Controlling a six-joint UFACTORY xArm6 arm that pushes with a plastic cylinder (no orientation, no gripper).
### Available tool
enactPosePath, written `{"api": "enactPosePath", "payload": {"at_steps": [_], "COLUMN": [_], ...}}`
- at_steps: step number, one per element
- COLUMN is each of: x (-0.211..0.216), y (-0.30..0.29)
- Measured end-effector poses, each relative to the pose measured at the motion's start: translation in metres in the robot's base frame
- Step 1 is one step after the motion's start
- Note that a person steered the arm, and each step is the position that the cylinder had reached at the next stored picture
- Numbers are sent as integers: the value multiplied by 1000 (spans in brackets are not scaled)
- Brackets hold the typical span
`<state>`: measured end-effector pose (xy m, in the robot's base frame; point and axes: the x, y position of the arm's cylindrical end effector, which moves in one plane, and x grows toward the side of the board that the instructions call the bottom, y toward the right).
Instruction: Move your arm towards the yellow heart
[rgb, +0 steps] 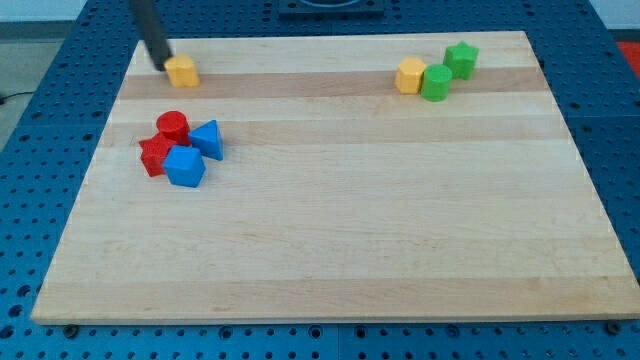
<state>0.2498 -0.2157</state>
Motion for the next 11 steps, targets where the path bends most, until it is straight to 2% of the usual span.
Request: {"api": "enactPosePath", "payload": {"at_steps": [1,2,3,4,5,6,7,8,9,10,11], "x": [0,-10,-11,-26,-19,-4,-2,-1,-11,-12,11], "y": [62,99,100,36,-15,6,61,72,47,-27,-50]}}
